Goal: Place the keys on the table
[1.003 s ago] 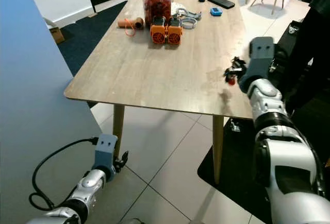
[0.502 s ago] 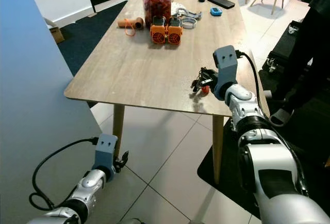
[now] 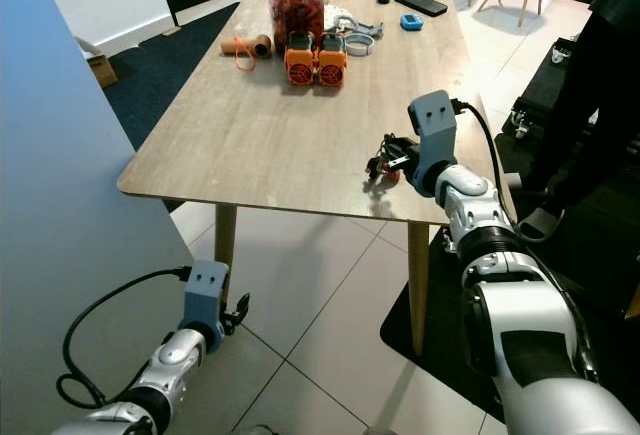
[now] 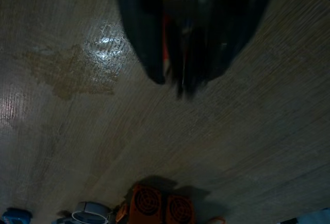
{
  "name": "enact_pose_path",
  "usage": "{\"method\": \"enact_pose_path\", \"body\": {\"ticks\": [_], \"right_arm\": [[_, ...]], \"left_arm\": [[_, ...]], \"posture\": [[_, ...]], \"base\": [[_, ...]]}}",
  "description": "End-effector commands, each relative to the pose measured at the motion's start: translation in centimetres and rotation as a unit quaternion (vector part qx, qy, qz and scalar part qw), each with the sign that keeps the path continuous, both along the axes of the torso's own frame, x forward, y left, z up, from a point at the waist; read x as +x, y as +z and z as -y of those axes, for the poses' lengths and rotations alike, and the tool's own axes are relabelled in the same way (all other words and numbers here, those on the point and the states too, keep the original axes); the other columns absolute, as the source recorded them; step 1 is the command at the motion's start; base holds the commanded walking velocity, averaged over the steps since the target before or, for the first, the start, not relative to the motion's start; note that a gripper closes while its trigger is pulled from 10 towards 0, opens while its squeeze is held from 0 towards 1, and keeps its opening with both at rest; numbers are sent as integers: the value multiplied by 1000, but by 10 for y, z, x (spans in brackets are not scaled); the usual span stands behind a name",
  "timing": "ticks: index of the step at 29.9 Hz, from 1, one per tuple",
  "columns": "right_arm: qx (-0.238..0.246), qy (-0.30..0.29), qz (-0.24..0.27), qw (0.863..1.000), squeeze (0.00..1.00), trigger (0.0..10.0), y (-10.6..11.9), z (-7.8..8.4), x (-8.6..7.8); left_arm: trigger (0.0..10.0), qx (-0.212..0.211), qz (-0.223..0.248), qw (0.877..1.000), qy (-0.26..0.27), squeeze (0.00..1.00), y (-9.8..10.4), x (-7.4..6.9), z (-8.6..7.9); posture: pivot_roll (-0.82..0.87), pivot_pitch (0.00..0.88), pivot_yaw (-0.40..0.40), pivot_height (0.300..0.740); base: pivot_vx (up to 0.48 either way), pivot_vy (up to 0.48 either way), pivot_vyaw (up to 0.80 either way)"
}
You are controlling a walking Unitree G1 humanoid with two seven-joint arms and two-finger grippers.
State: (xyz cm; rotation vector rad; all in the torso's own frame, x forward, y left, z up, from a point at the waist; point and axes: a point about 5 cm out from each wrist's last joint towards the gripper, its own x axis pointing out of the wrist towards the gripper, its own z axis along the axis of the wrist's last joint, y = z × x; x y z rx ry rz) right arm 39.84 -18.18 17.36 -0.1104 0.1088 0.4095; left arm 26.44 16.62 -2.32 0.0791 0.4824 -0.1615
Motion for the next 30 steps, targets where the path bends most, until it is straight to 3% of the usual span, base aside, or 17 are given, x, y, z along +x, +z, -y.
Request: {"method": "enact_pose_path", "body": {"ticks": [1,2,3,4,9,13,14,15,16,20,23,25,26,27,28,29,30], "right_arm": [[-10,-11,6,1000,1000,10000,0,4,-1],[-10,-11,6,1000,1000,10000,0,4,-1],[-12,-14,9,1000,627,10000,1,5,0],[-13,-17,10,1000,0,10000,1,6,0],[-12,-26,17,999,0,10000,4,10,0],[15,-92,55,994,0,10000,15,28,1],[75,-205,86,972,0,10000,22,58,-3],[104,-258,89,956,0,10000,20,74,-7],[104,-258,89,956,0,10000,20,74,-7],[166,-416,62,892,0,10000,-12,130,-38],[177,-441,57,878,0,10000,-19,140,-46],[190,-531,18,825,0,10000,-65,171,-88],[190,-531,18,825,0,10000,-65,171,-88],[183,-563,-9,806,0,10000,-90,179,-112],[183,-563,-9,806,0,10000,-90,179,-112],[166,-580,-41,796,0,10000,-115,180,-134],[136,-579,-90,799,0,10000,-142,171,-153]], "left_arm": [[10000,-1,-3,1000,-3,0,-1,0,2],[10000,-1,-3,1000,-3,0,-1,0,2],[10000,-1,-3,1000,-2,0,-1,0,2],[10000,-1,-3,1000,-2,0,-1,0,2],[10000,0,-4,1000,-2,0,-1,-1,2],[10000,0,-4,1000,-1,0,-1,-1,1],[10000,0,-3,1000,2,0,-1,-1,0],[10000,0,-3,1000,3,0,-1,-2,-1],[10000,0,-3,1000,3,0,-1,-2,-1],[10000,2,-4,1000,6,0,-2,-3,-3],[10000,2,-4,1000,7,0,-3,-4,-4],[10000,3,-5,1000,9,0,-3,-4,-5],[10000,3,-5,1000,9,0,-3,-4,-5],[10000,4,-6,1000,10,0,-3,-5,-6],[10000,4,-6,1000,10,0,-3,-5,-6],[10000,4,-7,1000,10,0,-3,-5,-6],[10000,4,-9,1000,9,0,-3,-4,-6]], "posture": [[12,44,4,740],[12,44,4,740],[12,44,4,740],[12,44,3,740],[13,45,2,740],[17,45,-2,740],[20,45,-3,740],[23,45,-5,740],[23,45,-5,740],[25,44,-9,740],[25,44,-9,740],[29,43,-12,740],[29,43,-12,740],[27,40,-7,740],[27,40,-7,740],[27,40,-7,740],[21,33,3,740]], "base": [[0,0,0],[0,0,0],[0,0,0],[0,0,0],[0,0,0],[0,0,0],[0,0,0],[0,0,0],[0,0,0],[0,0,0],[0,0,0],[0,0,0],[0,0,0],[0,0,0],[0,0,0],[0,0,0],[0,0,0]]}}
